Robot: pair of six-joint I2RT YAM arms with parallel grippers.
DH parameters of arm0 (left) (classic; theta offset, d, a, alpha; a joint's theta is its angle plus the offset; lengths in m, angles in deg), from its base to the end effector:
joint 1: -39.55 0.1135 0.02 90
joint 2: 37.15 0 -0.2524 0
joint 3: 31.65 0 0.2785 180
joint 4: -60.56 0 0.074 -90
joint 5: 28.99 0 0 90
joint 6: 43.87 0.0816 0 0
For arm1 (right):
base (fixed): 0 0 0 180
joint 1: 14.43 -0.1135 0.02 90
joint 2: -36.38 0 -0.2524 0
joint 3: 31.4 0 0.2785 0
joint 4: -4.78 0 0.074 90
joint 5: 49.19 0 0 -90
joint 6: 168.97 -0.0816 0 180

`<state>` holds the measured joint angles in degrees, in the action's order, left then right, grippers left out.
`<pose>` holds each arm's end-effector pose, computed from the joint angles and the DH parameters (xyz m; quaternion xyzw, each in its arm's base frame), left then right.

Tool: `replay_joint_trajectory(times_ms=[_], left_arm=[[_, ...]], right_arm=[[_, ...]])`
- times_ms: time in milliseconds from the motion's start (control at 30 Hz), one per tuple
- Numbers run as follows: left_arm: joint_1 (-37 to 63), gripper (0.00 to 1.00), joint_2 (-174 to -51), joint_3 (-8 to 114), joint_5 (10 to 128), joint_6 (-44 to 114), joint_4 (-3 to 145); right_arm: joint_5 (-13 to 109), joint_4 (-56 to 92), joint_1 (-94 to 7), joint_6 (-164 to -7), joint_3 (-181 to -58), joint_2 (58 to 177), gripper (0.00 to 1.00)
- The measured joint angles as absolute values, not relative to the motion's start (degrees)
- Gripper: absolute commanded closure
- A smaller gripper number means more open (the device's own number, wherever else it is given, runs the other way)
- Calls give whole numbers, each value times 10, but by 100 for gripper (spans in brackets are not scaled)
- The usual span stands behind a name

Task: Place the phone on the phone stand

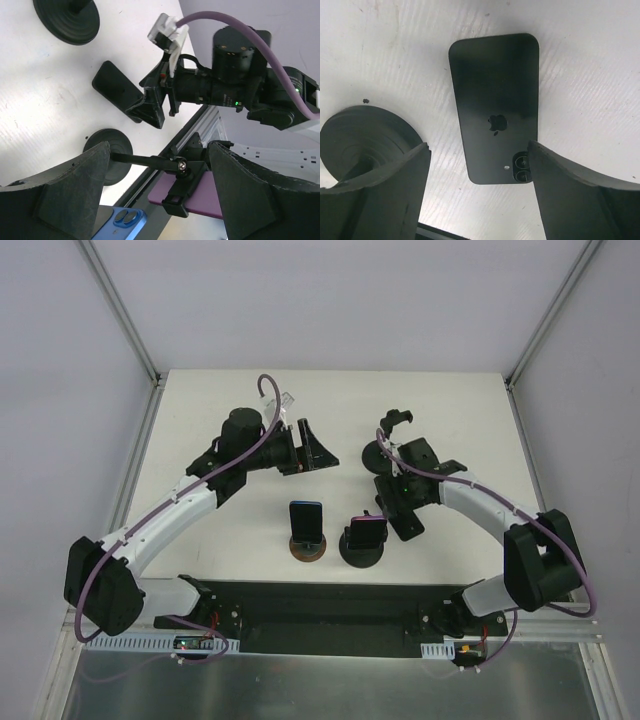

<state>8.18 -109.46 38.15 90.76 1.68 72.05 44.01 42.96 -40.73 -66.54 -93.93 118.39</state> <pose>0.2881 -0.2231 0.3067 0.0703 0.7746 -0.5252 0.3452 0.2944 0.1506 0.1392 -0.3257 0.9032 0.0602 0.2731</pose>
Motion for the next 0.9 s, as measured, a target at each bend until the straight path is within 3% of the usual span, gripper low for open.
replay_joint_trajectory(times_ms=[33, 133, 400, 767, 900], left_arm=[[82, 21, -1091, 382, 908, 16, 717], [82, 21, -1080, 381, 909, 14, 710], [82, 20, -1042, 369, 910, 11, 703], [89, 20, -1011, 360, 913, 17, 702], [93, 20, -1010, 353, 918, 19, 702]], right_arm=[[440, 438, -407, -663, -949, 1190, 11], [441, 449, -407, -657, -978, 1221, 4], [432, 454, -405, -644, -1002, 1289, 3], [396, 462, -406, -637, -1023, 1340, 9], [389, 467, -412, -639, -1029, 1345, 20]])
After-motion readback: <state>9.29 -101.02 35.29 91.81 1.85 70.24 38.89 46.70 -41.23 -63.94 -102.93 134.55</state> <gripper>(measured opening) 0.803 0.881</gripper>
